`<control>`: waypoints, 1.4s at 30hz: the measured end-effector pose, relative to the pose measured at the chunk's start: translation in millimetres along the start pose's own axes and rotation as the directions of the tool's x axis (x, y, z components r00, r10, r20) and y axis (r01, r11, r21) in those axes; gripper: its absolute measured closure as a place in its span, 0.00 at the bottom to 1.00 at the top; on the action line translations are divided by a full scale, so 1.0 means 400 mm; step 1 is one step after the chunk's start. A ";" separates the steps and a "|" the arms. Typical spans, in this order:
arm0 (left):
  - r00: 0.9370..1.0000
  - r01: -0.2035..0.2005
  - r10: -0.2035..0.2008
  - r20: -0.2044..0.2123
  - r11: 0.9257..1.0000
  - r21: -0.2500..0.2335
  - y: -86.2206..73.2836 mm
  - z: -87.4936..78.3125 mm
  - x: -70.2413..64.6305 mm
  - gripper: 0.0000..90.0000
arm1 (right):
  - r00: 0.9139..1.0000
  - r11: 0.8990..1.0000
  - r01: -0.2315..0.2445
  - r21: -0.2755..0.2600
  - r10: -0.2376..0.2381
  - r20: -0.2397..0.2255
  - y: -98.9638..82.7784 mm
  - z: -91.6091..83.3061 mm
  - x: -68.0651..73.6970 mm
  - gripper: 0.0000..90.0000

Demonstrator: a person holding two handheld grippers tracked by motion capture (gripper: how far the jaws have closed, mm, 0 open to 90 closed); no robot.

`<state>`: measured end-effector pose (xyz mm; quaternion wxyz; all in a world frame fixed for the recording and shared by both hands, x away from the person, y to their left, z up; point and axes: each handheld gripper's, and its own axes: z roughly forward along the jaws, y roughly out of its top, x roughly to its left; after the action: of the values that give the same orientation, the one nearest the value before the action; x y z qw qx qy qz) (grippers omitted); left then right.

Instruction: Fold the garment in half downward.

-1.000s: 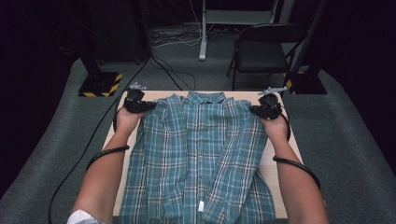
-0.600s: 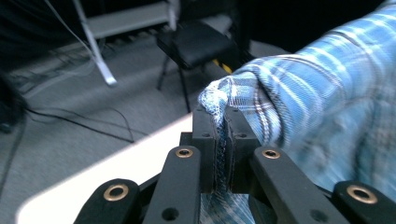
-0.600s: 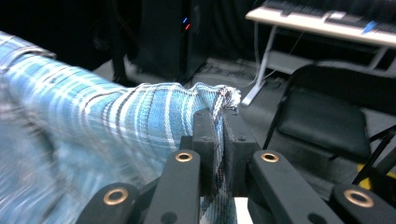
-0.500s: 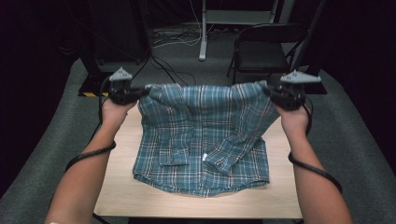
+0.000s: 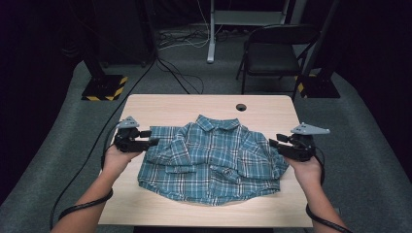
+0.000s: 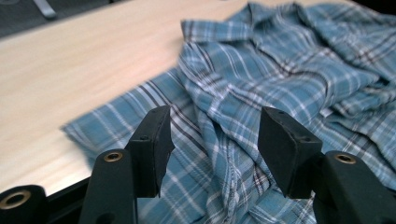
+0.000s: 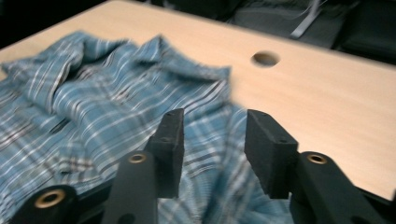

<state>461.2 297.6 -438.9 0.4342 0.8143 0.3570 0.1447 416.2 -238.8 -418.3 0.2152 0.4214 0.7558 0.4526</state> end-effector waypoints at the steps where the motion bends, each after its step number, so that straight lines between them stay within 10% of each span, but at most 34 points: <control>1: 1.000 0.005 -0.005 0.009 1.000 0.016 -0.006 0.021 0.000 0.48 | 1.000 1.000 0.002 0.016 -0.002 -0.008 -0.007 0.018 0.006 0.61; 10: 0.998 0.026 -0.034 0.053 0.989 0.146 -0.056 0.169 0.006 0.47 | 0.997 0.977 -0.033 0.212 0.048 -0.063 -0.080 0.212 0.016 0.50; 16: 0.997 0.016 -0.028 0.072 0.985 0.170 -0.064 0.197 0.000 0.62 | 1.000 0.955 -0.010 0.295 0.013 -0.009 -0.109 0.261 0.015 0.52; 19: 0.997 0.001 -0.016 0.076 0.983 0.183 -0.061 0.204 -0.006 0.70 | 0.999 0.961 -0.047 0.274 0.045 0.015 -0.111 0.253 0.006 0.50; 22: 0.998 -0.020 0.008 0.068 0.983 0.183 -0.059 0.205 -0.012 0.80 | 0.997 0.950 -0.067 0.305 0.076 -0.017 -0.117 0.256 -0.001 0.71; 26: 0.998 -0.028 0.018 0.067 0.989 0.145 -0.045 0.186 -0.017 0.87 | 0.998 0.963 -0.024 0.267 0.038 -0.049 -0.102 0.234 0.005 0.96; 35: 0.993 -0.079 0.074 0.096 0.996 0.049 0.032 0.090 -0.032 0.95 | 0.994 0.988 -0.003 0.156 0.020 -0.104 -0.020 0.153 0.001 0.99; 42: 0.986 -0.114 0.120 0.112 0.992 -0.055 0.036 -0.058 -0.072 0.95 | 0.993 0.999 0.037 -0.014 -0.039 -0.110 0.055 -0.014 0.017 0.99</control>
<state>434.8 285.8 -411.7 0.4646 0.8300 0.2793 0.1314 418.3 -230.8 -396.3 0.1841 0.3799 0.7718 0.4755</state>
